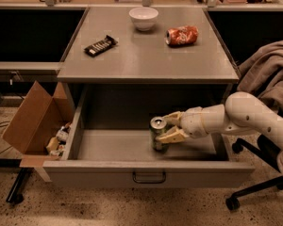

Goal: Place green can into top drawer

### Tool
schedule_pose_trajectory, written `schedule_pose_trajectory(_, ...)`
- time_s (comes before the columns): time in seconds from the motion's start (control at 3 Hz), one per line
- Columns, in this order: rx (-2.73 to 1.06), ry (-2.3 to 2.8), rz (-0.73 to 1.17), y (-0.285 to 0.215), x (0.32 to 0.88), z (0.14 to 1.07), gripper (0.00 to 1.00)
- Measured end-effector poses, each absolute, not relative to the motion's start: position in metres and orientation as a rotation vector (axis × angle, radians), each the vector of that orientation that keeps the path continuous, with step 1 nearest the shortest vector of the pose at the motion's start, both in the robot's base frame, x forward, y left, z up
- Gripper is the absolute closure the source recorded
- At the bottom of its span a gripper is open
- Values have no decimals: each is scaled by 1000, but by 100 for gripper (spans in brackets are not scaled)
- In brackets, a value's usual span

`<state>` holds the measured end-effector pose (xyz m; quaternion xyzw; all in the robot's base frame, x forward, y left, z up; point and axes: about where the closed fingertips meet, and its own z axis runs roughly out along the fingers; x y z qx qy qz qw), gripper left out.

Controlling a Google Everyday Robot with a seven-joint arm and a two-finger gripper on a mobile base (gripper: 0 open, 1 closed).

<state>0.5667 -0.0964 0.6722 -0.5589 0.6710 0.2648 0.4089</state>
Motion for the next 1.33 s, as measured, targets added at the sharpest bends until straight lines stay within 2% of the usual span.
schedule_pose_trajectory(0.33, -1368, 1689, 684, -107, 580, 657, 50)
schedule_pose_trajectory(1.0, -1346, 1669, 695, -116, 587, 655, 0)
schedule_pose_trajectory(1.33, -1344, 1653, 693, -119, 588, 663, 0)
